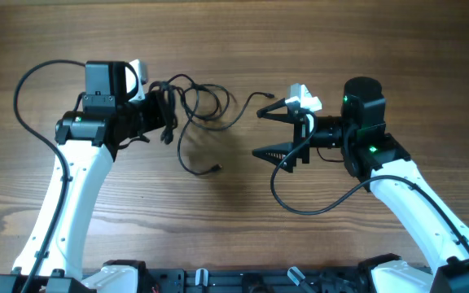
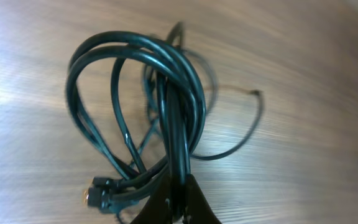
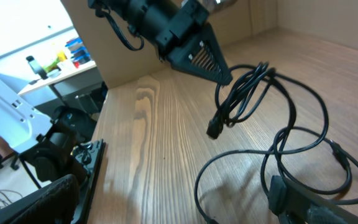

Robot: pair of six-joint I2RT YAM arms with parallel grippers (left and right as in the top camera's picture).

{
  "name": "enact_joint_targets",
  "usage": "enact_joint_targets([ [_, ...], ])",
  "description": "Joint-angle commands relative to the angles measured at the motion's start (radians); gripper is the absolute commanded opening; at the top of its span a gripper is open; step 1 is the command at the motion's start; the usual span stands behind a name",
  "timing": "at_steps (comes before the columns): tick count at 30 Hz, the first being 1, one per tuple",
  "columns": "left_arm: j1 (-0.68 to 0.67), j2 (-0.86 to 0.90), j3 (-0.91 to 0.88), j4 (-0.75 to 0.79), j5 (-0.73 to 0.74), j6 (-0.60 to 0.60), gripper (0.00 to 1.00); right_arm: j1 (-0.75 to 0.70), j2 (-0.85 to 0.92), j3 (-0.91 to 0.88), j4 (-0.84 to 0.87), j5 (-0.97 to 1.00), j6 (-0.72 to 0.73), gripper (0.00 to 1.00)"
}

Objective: Untangle cables

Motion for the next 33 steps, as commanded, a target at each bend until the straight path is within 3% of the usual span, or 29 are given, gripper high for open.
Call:
enact_joint_targets([
  [1,0.005,-0.007,-0.002,0.068,0.316,0.124,0.04,0.000,-0.006,0.003,-0.001,0.042,0.056,1.00],
  [7,-0.005,-0.007,-0.002,0.155,0.592,0.140,0.04,0.000,-0.006,0.003,-0.002,0.070,0.055,1.00],
  [17,-0.006,-0.007,-0.002,0.274,0.830,0.136,0.04,0.003,-0.003,0.003,-0.064,0.237,0.054,1.00],
  [26,-0.010,-0.007,-0.002,0.359,0.883,0.055,0.04,0.005,0.059,0.003,-0.072,0.242,0.055,1.00],
  [33,-0.087,-0.007,-0.002,0.394,0.894,0.053,0.04,0.008,0.118,0.003,-0.029,0.242,0.046,1.00],
])
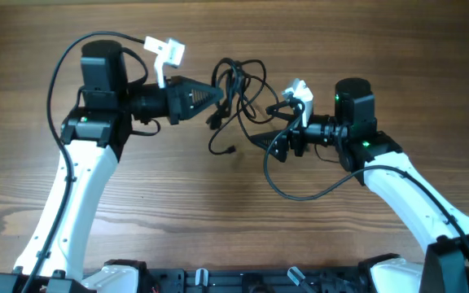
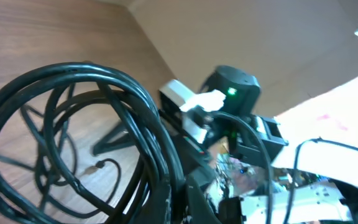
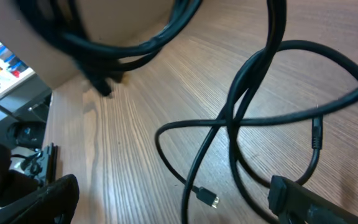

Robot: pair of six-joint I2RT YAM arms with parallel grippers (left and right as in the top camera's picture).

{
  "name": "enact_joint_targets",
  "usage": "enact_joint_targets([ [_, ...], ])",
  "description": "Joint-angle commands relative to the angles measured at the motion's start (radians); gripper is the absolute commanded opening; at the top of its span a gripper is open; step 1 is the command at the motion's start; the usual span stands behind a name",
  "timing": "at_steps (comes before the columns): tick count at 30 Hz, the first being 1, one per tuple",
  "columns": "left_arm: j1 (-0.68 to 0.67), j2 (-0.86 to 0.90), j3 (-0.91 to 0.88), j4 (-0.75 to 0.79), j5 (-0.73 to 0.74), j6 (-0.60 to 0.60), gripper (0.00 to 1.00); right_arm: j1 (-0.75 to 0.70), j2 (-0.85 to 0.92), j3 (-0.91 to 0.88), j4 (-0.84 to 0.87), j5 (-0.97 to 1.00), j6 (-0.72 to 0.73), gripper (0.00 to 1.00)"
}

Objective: Untangle cables

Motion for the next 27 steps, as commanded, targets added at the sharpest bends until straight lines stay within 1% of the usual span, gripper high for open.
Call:
enact_joint_targets([
  [1,-0.048,-0.007,-0.002,0.024,0.045,-0.009,0.04,0.007,0.030,0.003,0.026,0.004,0.000,1.00],
  [4,-0.070,-0.007,-0.002,0.048,0.045,-0.024,0.04,0.010,0.036,0.003,0.035,0.004,-0.008,1.00],
  [6,-0.078,-0.007,-0.002,0.083,0.043,-0.077,0.04,0.010,0.036,0.003,0.037,0.005,-0.008,1.00],
  [13,-0.082,-0.007,-0.002,0.172,0.042,-0.198,0.04,0.010,0.036,0.003,0.036,0.017,-0.010,0.99],
  [14,-0.082,-0.007,-0.002,0.172,0.042,-0.200,0.04,0.010,0.036,0.003,0.036,0.022,-0.012,0.96],
  [16,-0.082,-0.007,-0.002,0.171,0.042,-0.200,0.04,0.010,0.036,0.003,0.036,0.023,-0.018,0.87],
  [17,-0.082,-0.007,-0.002,0.171,0.042,-0.200,0.04,0.010,0.036,0.003,0.035,0.023,-0.024,0.81],
  [19,-0.082,-0.007,-0.002,0.171,0.041,-0.200,0.04,0.010,0.036,0.003,0.035,0.023,-0.031,0.64],
  [20,-0.082,-0.007,-0.002,0.171,0.041,-0.200,0.04,0.010,0.036,0.003,0.035,0.023,-0.032,0.58],
  [21,-0.082,-0.007,-0.002,0.171,0.041,-0.200,0.04,0.010,0.036,0.003,0.035,0.023,-0.031,0.50],
  [22,-0.082,-0.007,-0.002,0.171,0.041,-0.200,0.04,0.010,0.036,0.003,0.035,0.023,-0.032,0.45],
  [25,-0.082,-0.007,-0.002,0.172,0.041,-0.215,0.04,0.010,0.036,0.003,0.035,0.023,-0.032,0.38],
  [27,-0.082,-0.007,-0.002,0.171,0.042,-0.215,0.04,0.010,0.036,0.003,0.035,0.023,-0.031,0.43],
])
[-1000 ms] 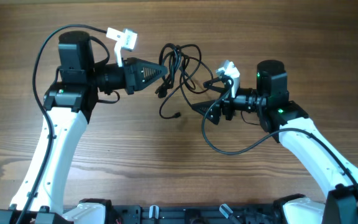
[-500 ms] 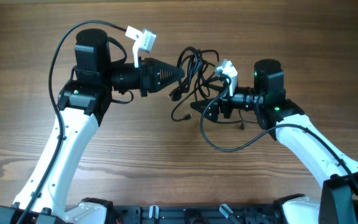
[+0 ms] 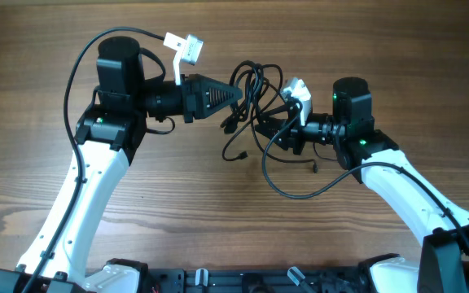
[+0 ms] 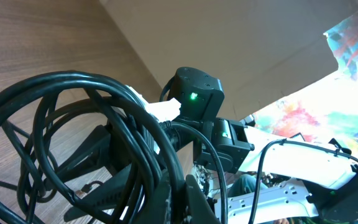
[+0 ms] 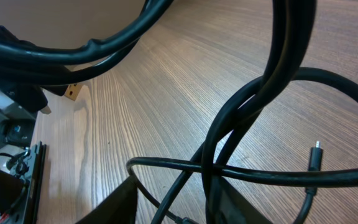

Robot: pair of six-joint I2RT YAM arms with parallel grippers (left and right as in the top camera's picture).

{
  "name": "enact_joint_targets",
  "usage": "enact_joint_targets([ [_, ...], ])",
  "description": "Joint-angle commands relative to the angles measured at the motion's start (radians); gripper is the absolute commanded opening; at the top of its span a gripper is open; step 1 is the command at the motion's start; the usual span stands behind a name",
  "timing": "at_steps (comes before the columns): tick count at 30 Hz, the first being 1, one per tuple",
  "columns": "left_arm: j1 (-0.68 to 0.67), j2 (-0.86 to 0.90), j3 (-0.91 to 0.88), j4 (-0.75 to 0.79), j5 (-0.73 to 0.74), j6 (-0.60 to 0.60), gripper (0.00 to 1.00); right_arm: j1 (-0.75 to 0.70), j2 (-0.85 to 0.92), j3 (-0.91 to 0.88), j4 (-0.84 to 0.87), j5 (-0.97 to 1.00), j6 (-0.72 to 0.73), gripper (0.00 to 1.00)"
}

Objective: Untangle cables

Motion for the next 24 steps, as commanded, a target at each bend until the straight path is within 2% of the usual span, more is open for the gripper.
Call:
enact_joint_targets([
  [1,-0.005,-0.007,-0.001,0.011,0.031,-0.021,0.04,0.008,0.013,0.003,0.003,0.006,-0.008,0.46],
  [16,-0.005,-0.007,-0.001,0.041,0.031,-0.098,0.04,0.008,0.014,0.003,-0.004,0.053,-0.037,0.48],
  [18,-0.005,-0.007,-0.001,0.041,0.031,-0.098,0.04,0.008,0.016,0.003,-0.003,0.058,-0.038,0.47],
  [22,-0.005,-0.007,-0.001,0.041,0.031,-0.103,0.04,0.008,0.034,0.003,-0.004,0.058,-0.040,0.34],
  [24,-0.005,-0.007,-0.001,0.041,0.031,-0.105,0.04,0.009,0.048,0.003,-0.004,0.058,-0.039,0.34],
])
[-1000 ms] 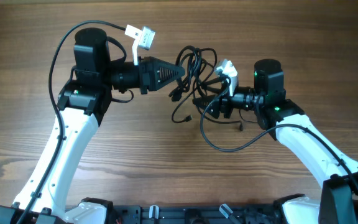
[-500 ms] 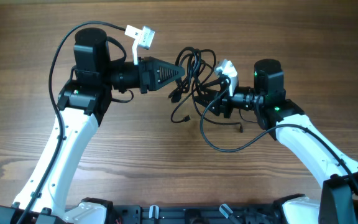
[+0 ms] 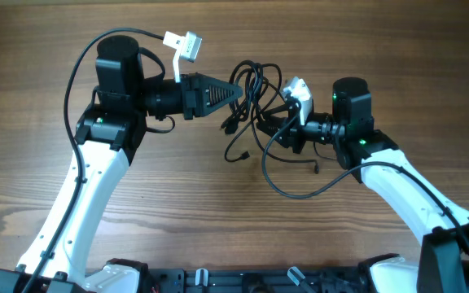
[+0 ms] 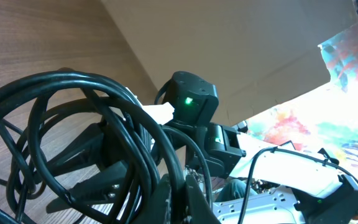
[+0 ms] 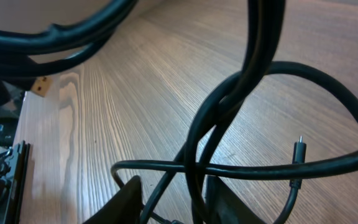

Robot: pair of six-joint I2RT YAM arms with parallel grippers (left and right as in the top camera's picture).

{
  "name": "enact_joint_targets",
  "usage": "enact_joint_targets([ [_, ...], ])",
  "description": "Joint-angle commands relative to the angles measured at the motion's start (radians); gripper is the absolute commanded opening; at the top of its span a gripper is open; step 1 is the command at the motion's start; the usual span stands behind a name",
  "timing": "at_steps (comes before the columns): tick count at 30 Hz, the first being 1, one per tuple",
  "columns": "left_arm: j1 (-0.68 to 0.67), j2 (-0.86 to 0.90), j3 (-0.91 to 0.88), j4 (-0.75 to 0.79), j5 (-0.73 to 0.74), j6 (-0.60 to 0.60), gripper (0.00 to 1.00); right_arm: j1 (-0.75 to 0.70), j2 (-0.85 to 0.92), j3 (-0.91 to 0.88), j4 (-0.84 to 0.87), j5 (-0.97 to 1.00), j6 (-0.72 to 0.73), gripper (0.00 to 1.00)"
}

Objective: Untangle cables

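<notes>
A tangle of black cables (image 3: pixel 255 81) hangs at the table's middle. My left gripper (image 3: pixel 236 88) is shut on its thick coiled bundle, and the left wrist view shows the coils (image 4: pixel 73 118) rising from the pinched fingertips of the left gripper (image 4: pixel 180 202). Opposite it, my right gripper (image 3: pixel 265 130) reaches in from the right. Its fingers (image 5: pixel 129 199) stand apart with two crossing strands (image 5: pixel 210 137) between them, not clamped. A thin loop trails toward me to a small plug (image 3: pixel 316 168). Another loose end (image 3: pixel 233 155) hangs lower left.
The wooden table (image 3: pixel 218 236) lies under both arms. A USB plug (image 5: pixel 41 85) dangles at the left of the right wrist view, and a thin pin plug (image 5: pixel 299 146) rests on the wood. Each arm's own black supply cable loops beside it.
Almost nothing moved. The right gripper's fingers stand slightly closer together around the crossing strands. The left gripper still holds the bundle at the same spot.
First my left gripper held the bundle at the table's left and the right gripper stood wide open, well apart from it. Then the bundle was at the middle, near the right gripper. Later the right gripper's fingers straddled hanging strands, as they do now.
</notes>
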Motion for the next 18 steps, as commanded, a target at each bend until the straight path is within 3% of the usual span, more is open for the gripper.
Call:
enact_joint_targets([
  [1,-0.005,-0.008,-0.001,0.011,0.031,-0.017,0.04,0.010,0.054,0.003,-0.001,0.011,-0.013,0.34],
  [18,-0.005,-0.008,-0.001,0.010,0.013,-0.009,0.04,0.011,0.087,0.003,0.045,-0.019,-0.007,0.19],
])
